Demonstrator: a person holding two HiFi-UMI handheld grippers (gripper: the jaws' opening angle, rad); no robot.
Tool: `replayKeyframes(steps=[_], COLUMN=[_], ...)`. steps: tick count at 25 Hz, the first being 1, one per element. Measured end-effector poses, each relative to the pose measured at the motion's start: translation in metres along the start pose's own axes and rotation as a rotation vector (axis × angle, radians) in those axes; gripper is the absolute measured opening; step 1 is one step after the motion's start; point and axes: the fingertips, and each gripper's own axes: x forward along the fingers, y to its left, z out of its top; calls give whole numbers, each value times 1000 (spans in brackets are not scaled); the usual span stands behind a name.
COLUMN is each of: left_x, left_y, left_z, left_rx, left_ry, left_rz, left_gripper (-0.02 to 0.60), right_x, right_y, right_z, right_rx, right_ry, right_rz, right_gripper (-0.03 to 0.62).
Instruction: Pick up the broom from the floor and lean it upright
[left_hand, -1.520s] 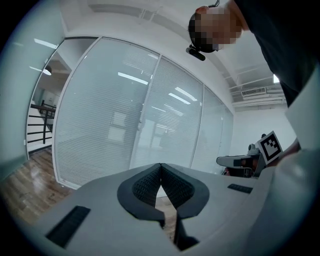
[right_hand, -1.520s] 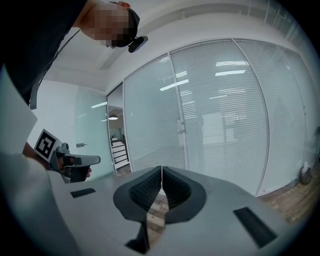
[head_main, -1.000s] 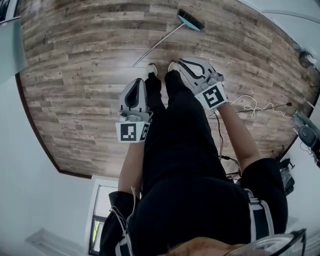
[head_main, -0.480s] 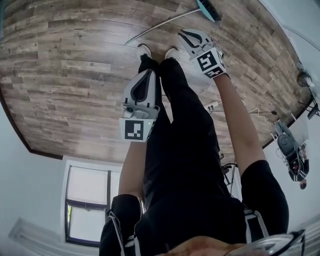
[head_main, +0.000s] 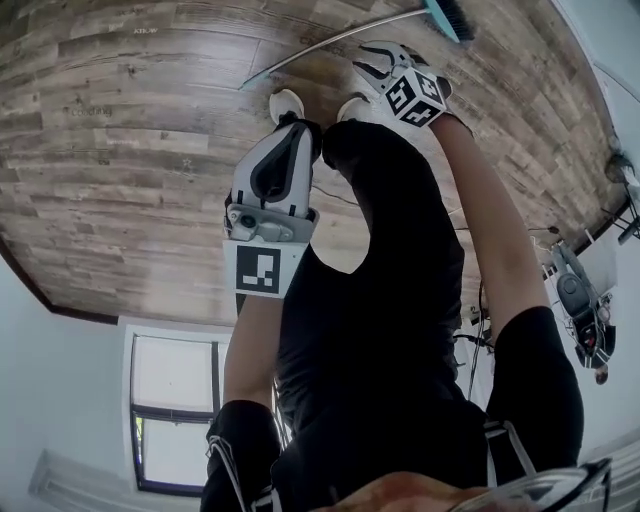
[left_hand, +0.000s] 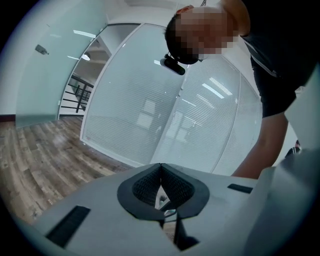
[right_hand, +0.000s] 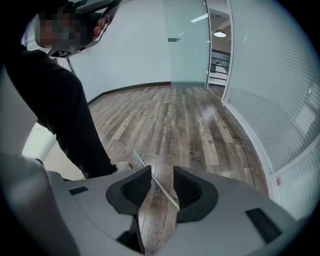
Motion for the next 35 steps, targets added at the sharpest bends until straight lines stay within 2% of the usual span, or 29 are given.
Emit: replayKeyframes(steps=[3, 6, 10, 11, 14, 16, 20, 22, 27, 31, 35], left_x=[23, 43, 59, 60, 65, 69, 65, 60, 49, 44, 40], left_y=[12, 41, 69, 75, 89, 88, 81, 82, 94, 101, 94], left_z=[-35, -56, -65, -67, -72, -69, -56, -52, -50, -52, -49], left_rx=[13, -7, 124, 117, 1, -20, 55, 68, 48, 15, 8], left_ry=[24, 27, 45, 44, 33, 21, -29, -49, -71, -86, -92], left_rz=[-32, -5, -13, -7, 31, 23, 11, 13, 36, 52, 33], left_gripper=[18, 18, 18, 19, 19, 19, 18, 19, 20, 20, 20], right_x=[52, 101, 154, 164, 192, 210, 238, 252, 272, 277, 272], right_y=[-6, -12, -6, -6, -11, -12, -2, -3, 1, 1, 3], right_z=[-37, -75, -114, -123, -147, -159, -178, -185, -202, -205, -202], right_rx=[-30, -60, -137, -153, -169, -187, -180, -203, -237, -275, -359], right_ry=[35, 88, 148, 156, 179, 193, 197, 201, 273, 308, 322], right_rz=[44, 78, 110, 107, 103, 103, 112, 105, 89, 120, 104], right_gripper=[140, 140, 140, 140, 140, 140, 140, 143, 144, 153, 109])
